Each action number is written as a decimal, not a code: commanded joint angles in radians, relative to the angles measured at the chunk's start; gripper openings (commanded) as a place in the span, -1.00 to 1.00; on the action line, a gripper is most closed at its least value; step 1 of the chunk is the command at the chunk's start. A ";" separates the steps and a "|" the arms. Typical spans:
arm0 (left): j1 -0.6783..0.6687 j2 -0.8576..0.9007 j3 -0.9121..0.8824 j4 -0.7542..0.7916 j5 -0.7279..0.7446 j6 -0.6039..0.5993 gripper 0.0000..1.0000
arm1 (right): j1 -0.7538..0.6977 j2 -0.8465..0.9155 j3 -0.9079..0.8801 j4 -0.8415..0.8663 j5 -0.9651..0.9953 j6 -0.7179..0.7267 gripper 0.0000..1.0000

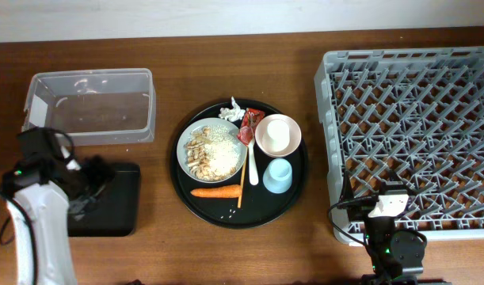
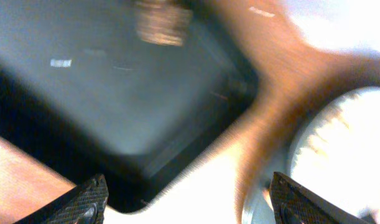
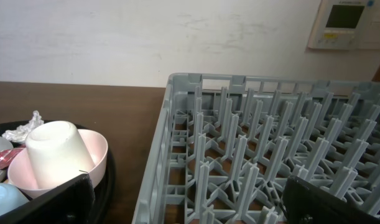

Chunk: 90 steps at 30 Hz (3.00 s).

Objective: Sort waste into correct bins and load items into the dishwasher rack
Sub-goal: 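Carry the mushroom piece left and drop it on the black tray, then reach back and grasp the orange carrot with the left gripper, then carry the carrot left and release it onto the black tray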

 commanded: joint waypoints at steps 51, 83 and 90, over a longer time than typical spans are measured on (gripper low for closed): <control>-1.011 0.363 -0.087 0.303 -0.080 0.714 0.58 | -0.007 -0.006 -0.005 -0.005 0.012 -0.003 0.97; -1.032 0.381 -0.113 0.312 -0.140 0.702 -0.21 | -0.007 -0.007 -0.005 -0.005 0.012 -0.003 0.97; -1.032 0.381 -0.075 0.282 -0.140 0.686 -0.51 | -0.007 -0.007 -0.005 -0.005 0.012 -0.003 0.97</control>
